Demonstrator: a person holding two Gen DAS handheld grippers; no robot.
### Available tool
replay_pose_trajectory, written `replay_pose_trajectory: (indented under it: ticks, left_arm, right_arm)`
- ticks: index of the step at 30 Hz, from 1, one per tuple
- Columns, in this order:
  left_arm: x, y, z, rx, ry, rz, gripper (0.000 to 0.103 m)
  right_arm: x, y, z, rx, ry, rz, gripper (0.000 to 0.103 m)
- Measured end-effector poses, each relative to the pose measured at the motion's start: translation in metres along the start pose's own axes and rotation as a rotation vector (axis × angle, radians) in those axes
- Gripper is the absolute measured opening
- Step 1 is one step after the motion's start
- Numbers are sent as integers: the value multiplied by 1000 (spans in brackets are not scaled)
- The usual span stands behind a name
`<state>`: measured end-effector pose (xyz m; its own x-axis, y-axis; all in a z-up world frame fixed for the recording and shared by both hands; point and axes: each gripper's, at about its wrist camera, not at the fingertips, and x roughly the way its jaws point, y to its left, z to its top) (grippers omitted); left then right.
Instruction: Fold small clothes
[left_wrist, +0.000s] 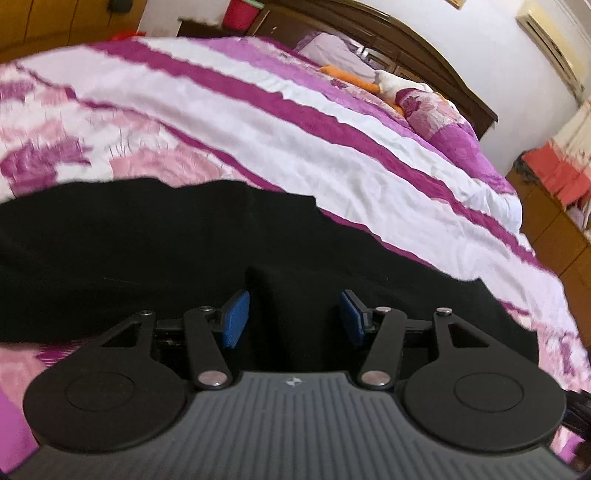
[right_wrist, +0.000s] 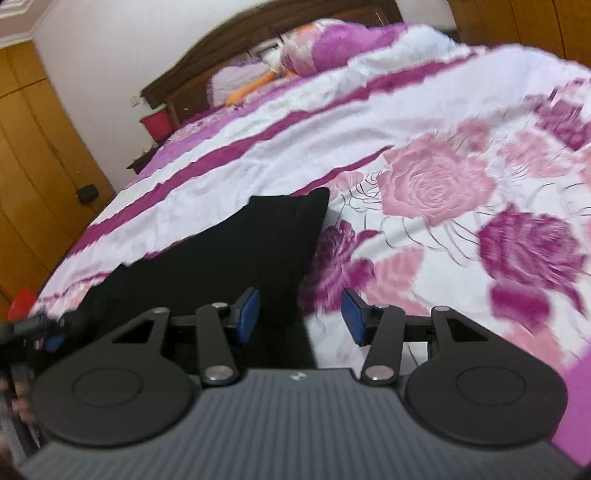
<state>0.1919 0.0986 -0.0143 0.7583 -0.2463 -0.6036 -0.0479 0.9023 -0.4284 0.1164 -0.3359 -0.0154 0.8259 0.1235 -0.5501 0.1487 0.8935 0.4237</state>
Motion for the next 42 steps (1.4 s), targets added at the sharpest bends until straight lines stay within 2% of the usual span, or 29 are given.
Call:
replay_pose_trajectory:
  ticks: [1,2,3,4,5,6,7,10,11,13,17,23,24,27,31,37,39,42]
  left_arm:
    - [4,1,0,-15,4,-13,58]
    - [7,2,1,-21,8,-34,49]
    - [9,0,1,-11,14,-64,25]
    - [10,-4,1,7,22,-95,15]
    - [8,-9,1,34,19,-126,12]
    - [5,-14,0,66,2,-149,11]
    - [-1,-21,0,116,-35,-168,11]
    - [-16,-33,2,208,-143,-173,10]
    - [-16,-35,3,227,-160,-158,10]
    - [-4,-39,3,288,-161,-85,10]
    - [35,-33,-5,320,-73,16,12]
    - [38,-24,-6,295,-82,54,37]
    - [34,-23,-4,298,-85,65,43]
    - [15,-21,-1,304,-101,108,52]
    - [-17,-12,-2,281,-103,155,55]
    - [-73,14,-12,247,-121,270,56]
    - [-92,26,-17,237,-126,319,60]
    - [-119,48,-26,182,-137,370,65]
  right_arm:
    - [12,-1,6,10,6,-13,51]
    - [22,-2,12,14,8,-29,51]
    - [31,-3,16,17,8,-35,53]
    - [39,-3,19,24,14,-25,52]
    - [46,-3,22,33,30,1,50]
    - [51,-3,24,32,46,35,26]
    - [54,0,25,18,49,57,13]
    - [44,3,30,-32,-56,32,8]
    - [39,3,31,-39,-95,15,8]
    - [40,-1,33,-43,-114,-26,8]
    - [67,-4,26,-122,-42,-94,9]
    - [68,-6,27,-161,-22,-100,13]
    - [64,-5,28,-167,-21,-104,16]
    - [44,0,31,-174,-35,-103,25]
    - [7,7,21,-199,-47,-65,37]
    - [-39,18,-5,-247,-32,-33,39]
    - [-48,22,-13,-253,-22,-29,41]
    - [-64,27,-29,-266,-18,-26,54]
